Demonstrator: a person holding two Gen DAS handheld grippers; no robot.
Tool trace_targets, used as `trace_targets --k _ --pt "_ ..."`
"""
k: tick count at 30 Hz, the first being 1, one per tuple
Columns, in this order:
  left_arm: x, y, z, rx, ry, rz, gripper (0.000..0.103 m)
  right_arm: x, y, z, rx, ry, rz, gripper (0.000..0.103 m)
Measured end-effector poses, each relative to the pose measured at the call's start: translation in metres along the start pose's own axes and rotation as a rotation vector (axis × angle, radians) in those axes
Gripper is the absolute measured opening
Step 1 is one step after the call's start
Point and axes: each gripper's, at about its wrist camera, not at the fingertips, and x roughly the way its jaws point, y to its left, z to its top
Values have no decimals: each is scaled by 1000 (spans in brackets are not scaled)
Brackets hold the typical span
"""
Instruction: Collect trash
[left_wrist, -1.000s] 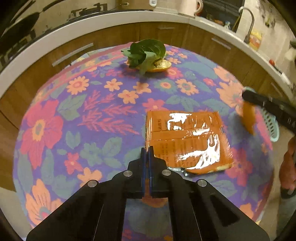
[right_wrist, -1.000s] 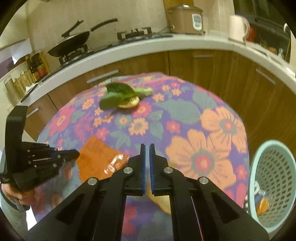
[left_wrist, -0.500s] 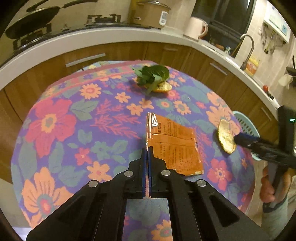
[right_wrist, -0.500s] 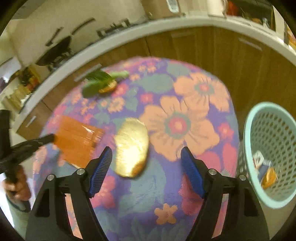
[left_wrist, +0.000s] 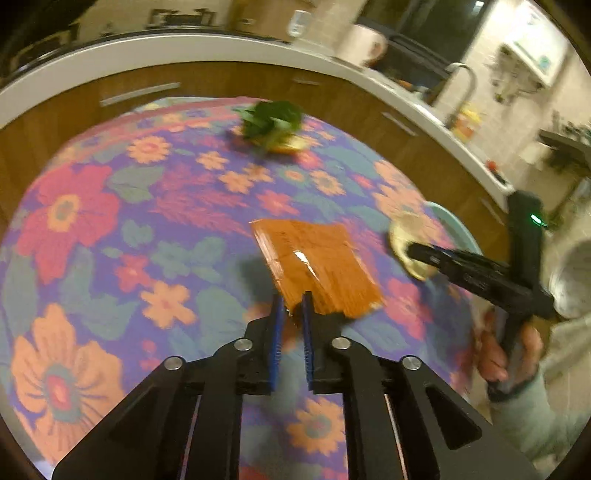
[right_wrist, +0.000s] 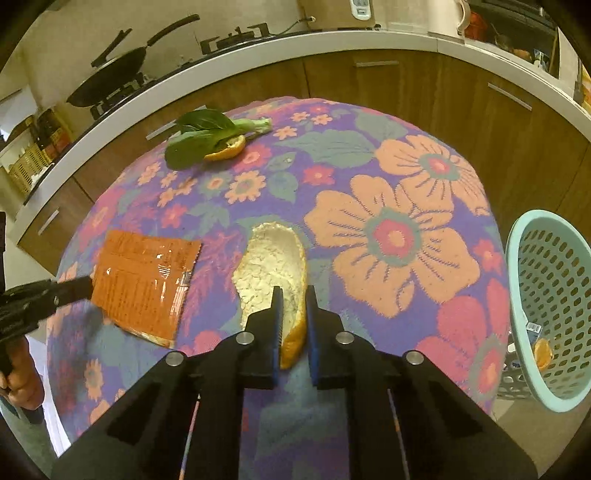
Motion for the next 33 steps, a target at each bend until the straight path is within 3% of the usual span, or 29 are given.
trace_targets --k 2,9,13,16,20,22,24,30,33 --pt "-2 -3 -5 12 3 -35 28 -1 -2 0 10 0 10 8" --pt "8 6 6 -68 -44 -120 46 -4 -2 0 10 -6 24 8" --pt "21 9 18 -125 -62 -181 46 -4 0 1 2 -18 23 7" --pt "40 3 27 -152 -26 -185 37 -2 -1 1 4 -17 22 7" --pt "49 -5 32 -145 -7 -119 37 -3 -6 1 22 -21 29 7" --pt "46 -6 34 -121 1 -70 47 -7 -10 1 24 -28 27 7" --pt "43 -4 32 -133 54 -13 50 -11 -14 1 32 -35 28 7" --pt "40 8 11 -270 81 -177 52 -14 -17 0 39 -47 44 7" --pt "51 5 15 -296 65 -182 54 -12 -16 -1 38 -43 47 7"
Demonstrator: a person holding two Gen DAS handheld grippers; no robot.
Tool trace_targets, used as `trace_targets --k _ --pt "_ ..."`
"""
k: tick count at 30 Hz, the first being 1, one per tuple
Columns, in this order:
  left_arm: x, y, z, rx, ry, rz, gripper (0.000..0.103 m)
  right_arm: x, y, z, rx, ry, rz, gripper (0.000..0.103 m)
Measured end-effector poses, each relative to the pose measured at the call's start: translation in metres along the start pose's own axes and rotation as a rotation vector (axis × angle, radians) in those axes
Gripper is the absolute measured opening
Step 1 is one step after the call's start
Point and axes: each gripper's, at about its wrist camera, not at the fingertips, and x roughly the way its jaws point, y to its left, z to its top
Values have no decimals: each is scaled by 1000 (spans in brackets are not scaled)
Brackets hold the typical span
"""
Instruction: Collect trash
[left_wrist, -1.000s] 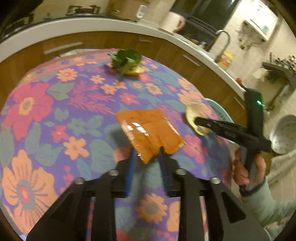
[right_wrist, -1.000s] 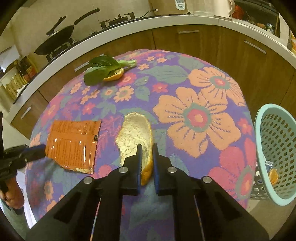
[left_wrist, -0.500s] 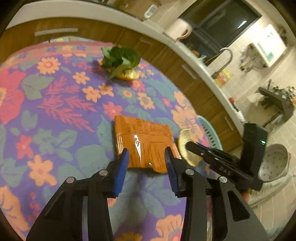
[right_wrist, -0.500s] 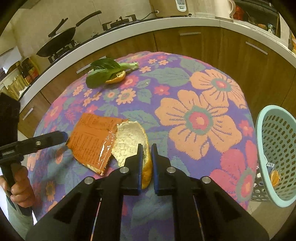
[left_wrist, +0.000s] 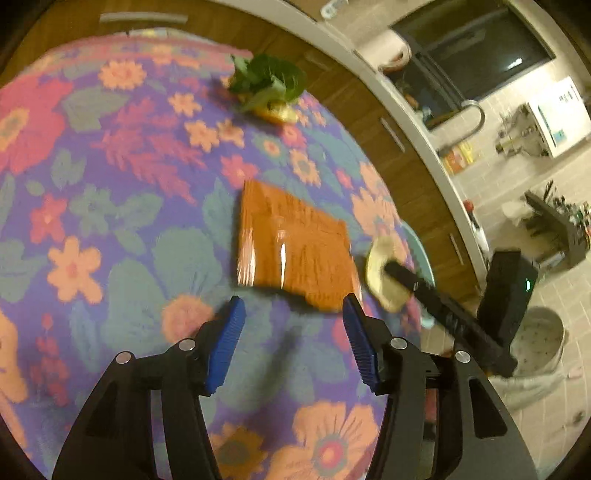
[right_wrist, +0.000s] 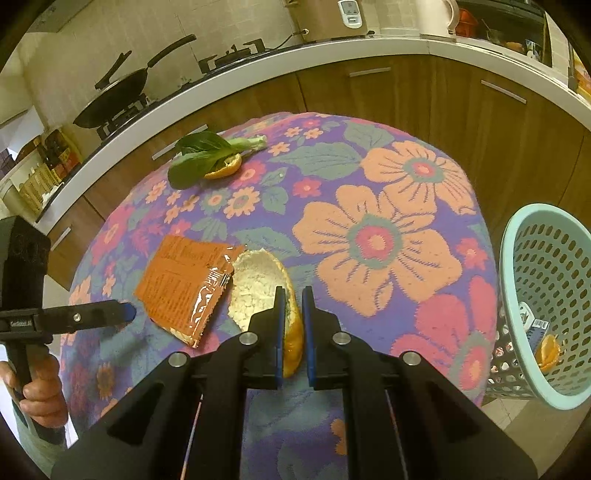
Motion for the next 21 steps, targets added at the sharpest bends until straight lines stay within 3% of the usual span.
trace_targets --k 4,6,7,8,9,12,21 --pt "12 -3 12 -63 -38 -3 54 2 -3 0 16 -2 15 7" --pt "19 -8 16 -82 -65 21 48 3 -6 0 32 -4 29 7" --pt "22 -10 18 -91 -66 25 33 3 -8 0 39 -6 34 7" --pt "32 -11 20 -111 -44 22 6 4 -9 1 44 -9 34 7" --pt "37 -11 22 -123 -31 20 0 4 -11 1 49 -10 37 7" --pt "47 -17 24 -127 -47 33 0 2 -16 2 63 -23 41 7" --pt "27 -51 30 -53 -120 -72 0 -36 -45 6 119 -122 18 6"
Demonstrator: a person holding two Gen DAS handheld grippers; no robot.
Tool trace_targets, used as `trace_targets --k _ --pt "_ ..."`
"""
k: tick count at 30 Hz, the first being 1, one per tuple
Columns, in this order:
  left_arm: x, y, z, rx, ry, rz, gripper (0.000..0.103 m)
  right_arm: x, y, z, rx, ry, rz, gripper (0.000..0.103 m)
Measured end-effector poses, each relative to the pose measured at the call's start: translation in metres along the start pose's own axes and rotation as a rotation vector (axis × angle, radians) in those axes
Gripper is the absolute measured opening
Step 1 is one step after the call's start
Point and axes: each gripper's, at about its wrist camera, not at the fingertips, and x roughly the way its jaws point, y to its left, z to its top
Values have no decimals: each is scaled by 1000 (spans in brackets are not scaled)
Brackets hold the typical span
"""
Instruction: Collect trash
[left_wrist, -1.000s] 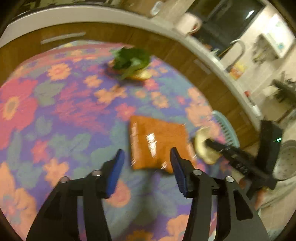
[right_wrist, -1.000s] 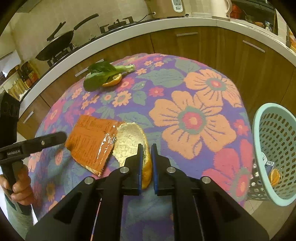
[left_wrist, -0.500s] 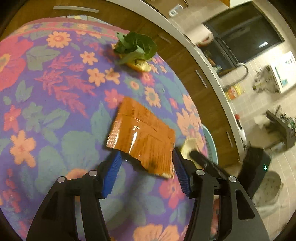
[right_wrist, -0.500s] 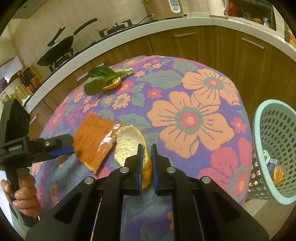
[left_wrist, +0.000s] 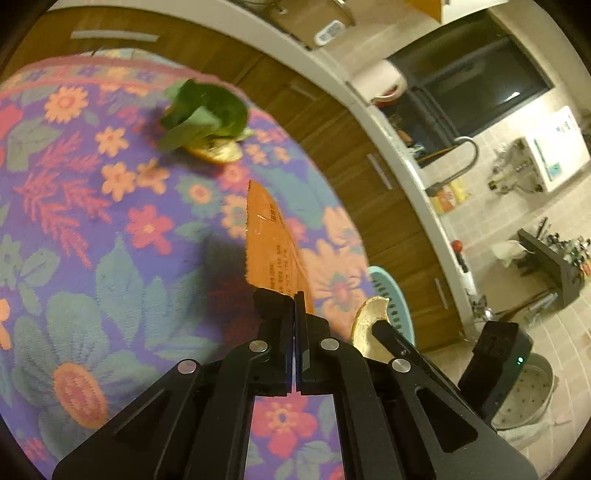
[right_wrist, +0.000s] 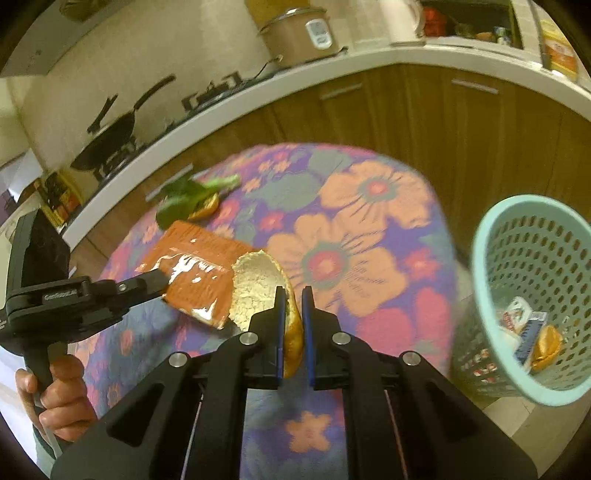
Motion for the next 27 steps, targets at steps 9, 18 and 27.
trace_targets --k 9,18,27 --pt "-22 -38 0 99 -43 -76 0 -38 -26 8 38 -78 -35 6" --pt "24 -111 3 260 27 -131 0 -87 -89 19 117 -178 -130 6" --pt "142 -188 -17 443 203 -129 0 -91 -193 15 267 -174 -258 6"
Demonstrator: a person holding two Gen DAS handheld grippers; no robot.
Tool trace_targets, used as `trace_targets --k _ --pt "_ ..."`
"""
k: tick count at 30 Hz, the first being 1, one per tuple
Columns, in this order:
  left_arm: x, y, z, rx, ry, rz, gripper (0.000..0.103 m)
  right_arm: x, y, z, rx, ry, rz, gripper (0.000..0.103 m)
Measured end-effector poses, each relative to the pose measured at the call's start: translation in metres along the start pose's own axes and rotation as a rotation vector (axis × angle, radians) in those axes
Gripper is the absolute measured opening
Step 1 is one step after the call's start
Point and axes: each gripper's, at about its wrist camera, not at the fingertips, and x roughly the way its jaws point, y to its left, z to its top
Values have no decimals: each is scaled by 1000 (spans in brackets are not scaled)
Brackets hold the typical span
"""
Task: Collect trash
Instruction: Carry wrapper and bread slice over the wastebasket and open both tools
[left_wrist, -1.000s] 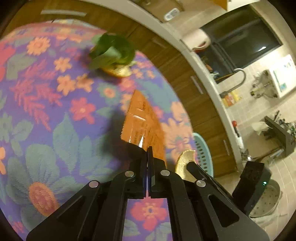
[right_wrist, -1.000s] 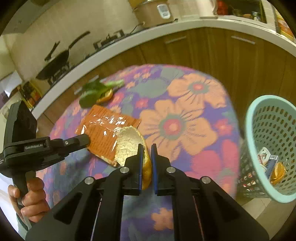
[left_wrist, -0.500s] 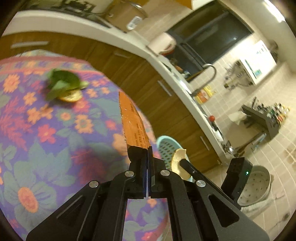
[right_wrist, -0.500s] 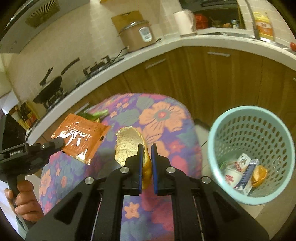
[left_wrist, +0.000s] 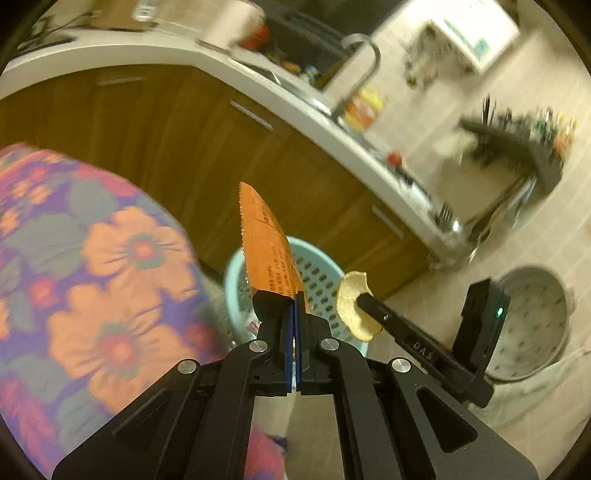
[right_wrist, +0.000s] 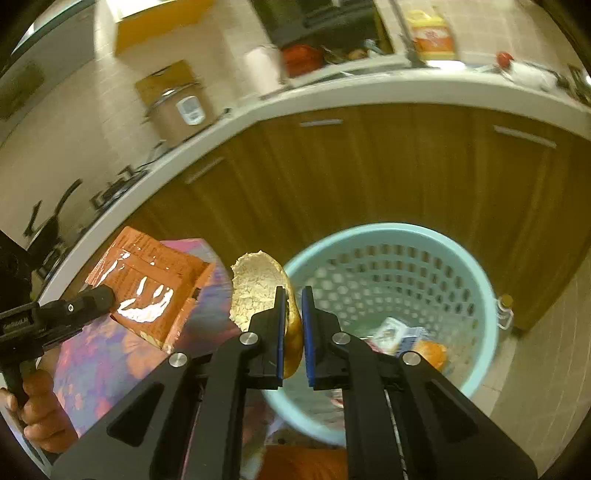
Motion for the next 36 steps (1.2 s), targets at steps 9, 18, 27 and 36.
trace_targets --k 9,18,27,36 --pt "97 -25 -3 102 164 2 0 45 -58 -12 101 100 -107 6" --pt "141 -38 -13 166 245 31 0 57 -91 -25 172 148 -133 12" --pt "135 -39 -22 193 296 77 45 39 -98 -30 202 133 -99 25" --pt "80 -34 -29 166 225 59 51 9 -62 -26 148 81 -67 48"
